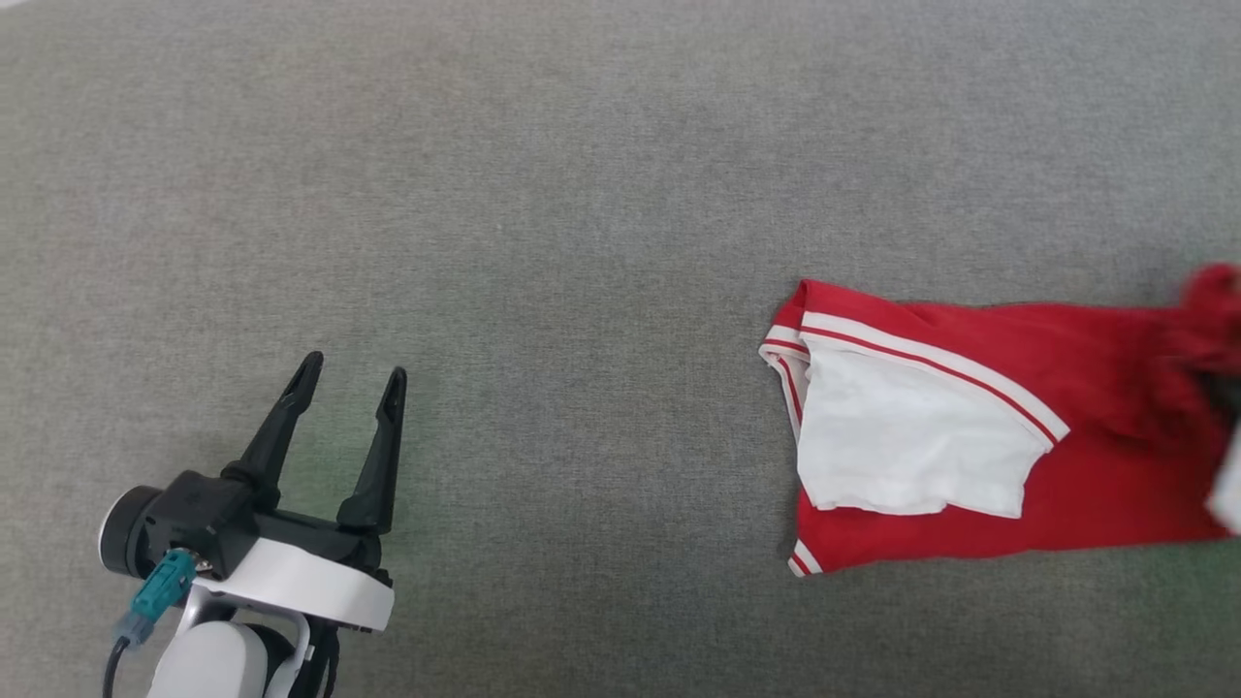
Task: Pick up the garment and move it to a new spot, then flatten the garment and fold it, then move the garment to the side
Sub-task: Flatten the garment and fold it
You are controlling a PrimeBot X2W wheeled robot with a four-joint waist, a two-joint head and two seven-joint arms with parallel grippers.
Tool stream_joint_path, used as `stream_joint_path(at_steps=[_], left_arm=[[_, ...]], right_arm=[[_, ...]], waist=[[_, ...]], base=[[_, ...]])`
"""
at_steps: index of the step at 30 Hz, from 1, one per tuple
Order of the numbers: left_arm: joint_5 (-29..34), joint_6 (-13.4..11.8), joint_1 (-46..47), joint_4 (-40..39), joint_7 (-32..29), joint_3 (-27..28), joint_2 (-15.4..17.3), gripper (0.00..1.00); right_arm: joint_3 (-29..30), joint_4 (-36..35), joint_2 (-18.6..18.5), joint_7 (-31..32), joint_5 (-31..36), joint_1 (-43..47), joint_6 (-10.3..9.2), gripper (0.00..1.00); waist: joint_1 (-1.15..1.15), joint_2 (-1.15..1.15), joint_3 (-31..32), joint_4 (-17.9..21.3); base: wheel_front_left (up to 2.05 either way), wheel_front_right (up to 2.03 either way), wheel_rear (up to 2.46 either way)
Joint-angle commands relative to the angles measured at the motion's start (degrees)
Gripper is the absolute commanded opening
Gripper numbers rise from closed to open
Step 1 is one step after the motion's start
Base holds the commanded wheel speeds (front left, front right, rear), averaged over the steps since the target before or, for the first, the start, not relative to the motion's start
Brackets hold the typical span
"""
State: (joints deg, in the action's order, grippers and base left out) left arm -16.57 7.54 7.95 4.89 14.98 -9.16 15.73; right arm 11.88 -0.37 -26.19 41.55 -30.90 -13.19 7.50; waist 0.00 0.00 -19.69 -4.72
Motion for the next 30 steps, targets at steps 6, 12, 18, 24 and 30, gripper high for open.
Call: stream_joint_path(at_steps=[6,12,18,24,30], left_arm=[[-0.14,-0.15,0.85,1.05,0.29,-0.13,-0.75,1.00],[-0.37,-0.15,1.58,1.30,0.29,-0.59,-1.46,1.00],[-0.95,-0.15,2.67,2.04,0.29,-0.89,-2.22,1.00],[-1.24,-0.15,3.21,2.64,0.29,-1.28,-2.44,1.00],[-1.83,-0.15,1.81,3.40,0.29,-0.54,-2.16,1.00]], right_arm=[[-12.78,-12.14,0.95,4.80,0.24,0.64,-0.03,0.00],[-20.97,-14.74,2.02,6.13,0.68,-2.22,-0.03,0.00],[-28.57,-11.43,2.69,5.60,1.08,-5.54,-0.03,0.00],[-32.05,-6.78,2.73,4.07,0.80,-7.00,-0.03,0.00],[-32.14,-3.64,2.77,-0.61,0.04,-7.34,-0.03,1.00]], waist=[[0.00,0.00,0.13,-1.97],[0.00,0.00,-0.33,-3.57],[0.00,0.00,-0.80,-5.07],[0.00,0.00,-0.75,-5.91],[0.00,0.00,1.11,-4.71]], base=[[0.00,0.00,0.00],[0.00,0.00,0.00],[0.00,0.00,0.00],[0.00,0.00,0.00],[0.00,0.00,0.00]])
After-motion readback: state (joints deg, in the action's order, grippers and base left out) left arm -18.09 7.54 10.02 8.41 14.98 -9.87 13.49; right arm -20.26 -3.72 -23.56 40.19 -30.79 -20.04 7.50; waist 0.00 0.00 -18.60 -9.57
